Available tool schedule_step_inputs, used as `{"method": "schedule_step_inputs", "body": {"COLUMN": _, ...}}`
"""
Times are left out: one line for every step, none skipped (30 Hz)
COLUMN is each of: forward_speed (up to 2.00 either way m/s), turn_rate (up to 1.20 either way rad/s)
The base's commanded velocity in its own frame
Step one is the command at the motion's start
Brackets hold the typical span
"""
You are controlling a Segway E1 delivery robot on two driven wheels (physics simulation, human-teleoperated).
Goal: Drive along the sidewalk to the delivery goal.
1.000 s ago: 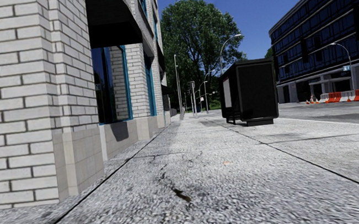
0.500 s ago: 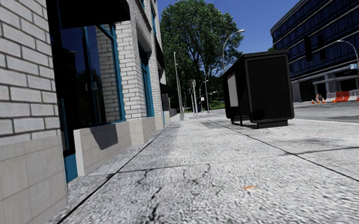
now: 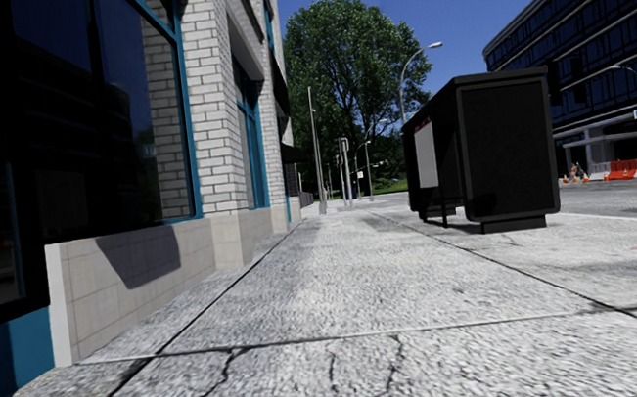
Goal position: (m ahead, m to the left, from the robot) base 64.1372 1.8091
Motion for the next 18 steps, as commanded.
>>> {"method": "schedule_step_inputs", "body": {"forward_speed": 2.00, "turn_rate": 0.00}}
{"method": "schedule_step_inputs", "body": {"forward_speed": 2.00, "turn_rate": 0.00}}
{"method": "schedule_step_inputs", "body": {"forward_speed": 2.00, "turn_rate": 0.00}}
{"method": "schedule_step_inputs", "body": {"forward_speed": 2.00, "turn_rate": 0.00}}
{"method": "schedule_step_inputs", "body": {"forward_speed": 2.00, "turn_rate": 0.00}}
{"method": "schedule_step_inputs", "body": {"forward_speed": 2.00, "turn_rate": 0.00}}
{"method": "schedule_step_inputs", "body": {"forward_speed": 2.00, "turn_rate": 0.00}}
{"method": "schedule_step_inputs", "body": {"forward_speed": 2.00, "turn_rate": 0.00}}
{"method": "schedule_step_inputs", "body": {"forward_speed": 2.00, "turn_rate": 0.00}}
{"method": "schedule_step_inputs", "body": {"forward_speed": 2.00, "turn_rate": 0.00}}
{"method": "schedule_step_inputs", "body": {"forward_speed": 2.00, "turn_rate": 0.00}}
{"method": "schedule_step_inputs", "body": {"forward_speed": 2.00, "turn_rate": 0.00}}
{"method": "schedule_step_inputs", "body": {"forward_speed": 2.00, "turn_rate": 0.00}}
{"method": "schedule_step_inputs", "body": {"forward_speed": 2.00, "turn_rate": 0.00}}
{"method": "schedule_step_inputs", "body": {"forward_speed": 2.00, "turn_rate": 0.00}}
{"method": "schedule_step_inputs", "body": {"forward_speed": 2.00, "turn_rate": 0.00}}
{"method": "schedule_step_inputs", "body": {"forward_speed": 2.00, "turn_rate": 0.00}}
{"method": "schedule_step_inputs", "body": {"forward_speed": 2.00, "turn_rate": 0.00}}
